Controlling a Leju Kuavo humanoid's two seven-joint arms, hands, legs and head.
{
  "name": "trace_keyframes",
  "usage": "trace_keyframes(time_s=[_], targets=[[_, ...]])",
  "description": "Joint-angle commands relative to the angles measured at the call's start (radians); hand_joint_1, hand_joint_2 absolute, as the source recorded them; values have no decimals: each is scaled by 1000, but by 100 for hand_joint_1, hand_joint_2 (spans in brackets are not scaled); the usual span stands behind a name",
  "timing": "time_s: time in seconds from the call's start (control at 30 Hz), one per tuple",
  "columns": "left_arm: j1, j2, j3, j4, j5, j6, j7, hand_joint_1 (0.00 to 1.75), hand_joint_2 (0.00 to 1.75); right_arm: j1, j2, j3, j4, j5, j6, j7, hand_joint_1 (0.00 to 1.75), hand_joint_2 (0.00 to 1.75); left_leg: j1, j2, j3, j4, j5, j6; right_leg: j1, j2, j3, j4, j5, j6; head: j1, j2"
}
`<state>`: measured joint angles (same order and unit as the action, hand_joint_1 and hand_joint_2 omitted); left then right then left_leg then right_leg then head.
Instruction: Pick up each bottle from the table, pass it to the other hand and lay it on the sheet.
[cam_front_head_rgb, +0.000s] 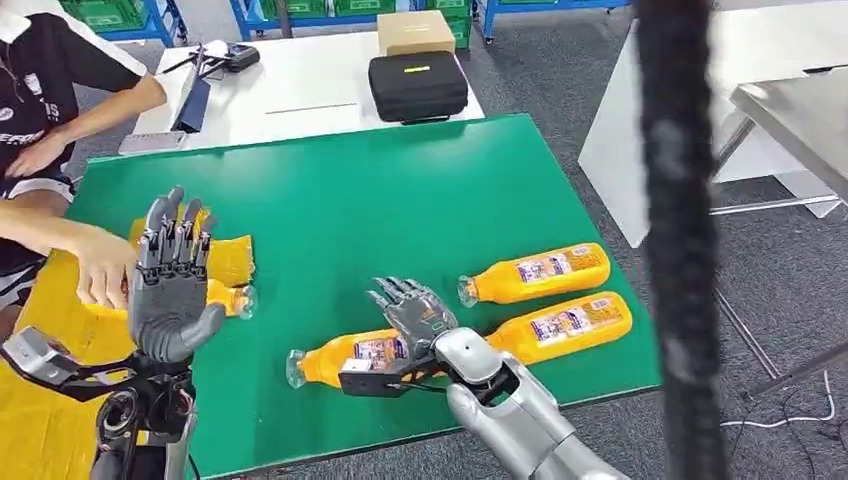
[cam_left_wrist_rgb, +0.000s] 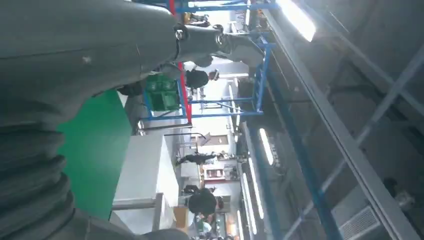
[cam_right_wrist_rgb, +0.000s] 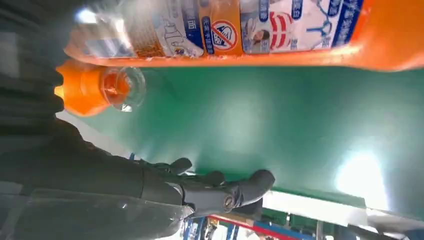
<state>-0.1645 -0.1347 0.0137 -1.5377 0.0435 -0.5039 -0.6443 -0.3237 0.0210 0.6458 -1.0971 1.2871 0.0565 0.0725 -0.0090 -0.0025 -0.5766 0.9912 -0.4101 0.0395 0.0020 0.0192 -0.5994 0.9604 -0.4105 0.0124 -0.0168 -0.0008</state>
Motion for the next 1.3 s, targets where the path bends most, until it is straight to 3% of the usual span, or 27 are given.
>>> trace_keyframes(time_s=[0.03,0.1,0.17,0.23,0.27,0.43,0.5,0.6,0.7,1.0,1.3], targets=[[4,-3,3,55,5,0,5,0,175,77,-42,-16,218,19,31,11,0,175,3,-5,-9,2,3,-2,2,-6,-6,1,2,0,1,0],[4,-3,3,55,5,0,5,0,175,77,-42,-16,218,19,31,11,0,175,1,-8,-14,1,6,-3,1,-9,-10,0,3,1,0,0],[6,-4,5,52,5,-3,5,0,175,82,-41,-24,201,5,16,-5,0,175,2,-5,-6,2,2,-2,2,-5,-3,1,1,0,0,0],[14,-5,16,49,6,-5,5,0,175,91,-44,-39,158,-12,-23,-22,0,175,2,-8,-14,1,6,-3,1,-9,-10,-1,4,1,0,0],[23,-5,21,44,5,-4,6,0,175,101,-45,-52,115,-26,-56,-34,0,175,1,-4,-5,2,1,-1,1,-4,-2,1,1,0,0,0],[82,-6,50,4,-9,8,-11,0,175,189,-23,-147,-251,-210,-263,-138,0,175,-3,-16,-10,-2,3,0,-2,-10,-4,-2,8,3,7,0],[73,-4,52,18,-11,4,-14,0,175,213,-30,-152,-385,-302,-298,-204,0,175,-4,-12,-5,0,2,0,-3,-4,8,0,18,4,6,0],[34,4,45,68,-10,20,-19,0,175,236,-25,-157,-509,-400,-332,-276,0,175,-5,-13,-17,3,4,1,-4,-5,-2,3,19,6,5,0],[24,8,42,83,-7,25,-19,0,175,239,-25,-156,-522,-412,-329,-283,0,175,-4,-14,-27,3,5,1,-4,-5,-11,2,20,7,5,0],[17,16,35,102,2,32,-22,0,175,241,-28,-158,-492,-440,-321,-302,0,175,-3,-13,-30,2,3,0,-3,-5,-14,1,19,6,5,0],[18,15,40,115,2,38,-27,0,175,218,-19,-193,-325,-293,-245,-127,0,175,-3,-12,-29,2,3,0,-3,-4,-13,0,19,6,5,0]])
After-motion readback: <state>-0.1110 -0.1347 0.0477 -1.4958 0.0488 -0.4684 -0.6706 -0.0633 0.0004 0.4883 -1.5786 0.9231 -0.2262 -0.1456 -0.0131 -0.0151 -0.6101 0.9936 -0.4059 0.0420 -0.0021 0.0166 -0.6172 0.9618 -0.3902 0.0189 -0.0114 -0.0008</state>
